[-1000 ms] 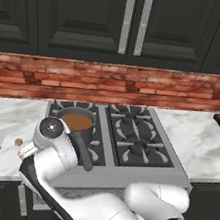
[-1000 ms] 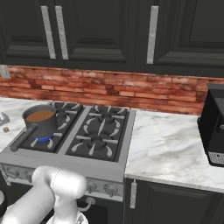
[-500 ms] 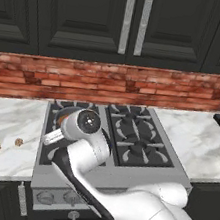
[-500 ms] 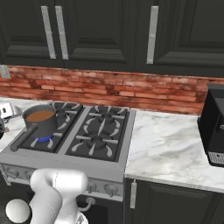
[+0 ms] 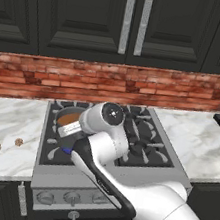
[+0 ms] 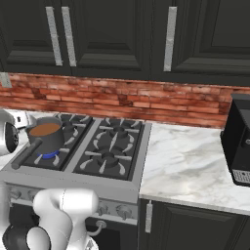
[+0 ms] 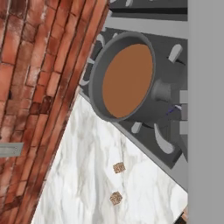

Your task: Pick up the sugar cube(s) and place them in the saucepan with hot chocolate.

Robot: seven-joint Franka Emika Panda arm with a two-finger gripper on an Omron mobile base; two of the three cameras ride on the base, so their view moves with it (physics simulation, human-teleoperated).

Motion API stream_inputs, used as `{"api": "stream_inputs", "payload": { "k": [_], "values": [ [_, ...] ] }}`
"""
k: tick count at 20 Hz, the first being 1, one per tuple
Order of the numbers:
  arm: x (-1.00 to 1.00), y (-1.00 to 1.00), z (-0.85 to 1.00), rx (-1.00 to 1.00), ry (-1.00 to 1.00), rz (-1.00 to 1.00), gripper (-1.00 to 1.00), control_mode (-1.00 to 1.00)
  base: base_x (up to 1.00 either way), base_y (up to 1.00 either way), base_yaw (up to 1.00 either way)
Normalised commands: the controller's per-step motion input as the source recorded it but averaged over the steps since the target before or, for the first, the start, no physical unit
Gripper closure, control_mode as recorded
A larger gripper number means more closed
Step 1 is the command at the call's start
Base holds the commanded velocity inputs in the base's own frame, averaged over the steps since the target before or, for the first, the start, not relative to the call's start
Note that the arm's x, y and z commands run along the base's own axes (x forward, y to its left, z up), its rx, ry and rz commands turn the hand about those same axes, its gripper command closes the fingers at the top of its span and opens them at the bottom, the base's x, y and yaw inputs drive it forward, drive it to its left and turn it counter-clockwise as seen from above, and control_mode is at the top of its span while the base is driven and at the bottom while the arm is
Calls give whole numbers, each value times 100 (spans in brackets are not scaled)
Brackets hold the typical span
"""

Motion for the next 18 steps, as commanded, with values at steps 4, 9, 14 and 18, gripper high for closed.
{"api": "stream_inputs", "payload": {
  "k": [4, 9, 14, 18],
  "values": [
    [25, -28, 0, 0, 10, -2, 100, -100, 0, 0, 0],
    [20, -13, 0, 0, 14, -2, 100, -100, 0, 0, 0],
    [36, -1, 0, -2, 19, -3, 100, -100, 0, 0, 0],
    [31, 0, 0, 0, 13, -2, 100, -100, 0, 0, 0]
  ]
}}
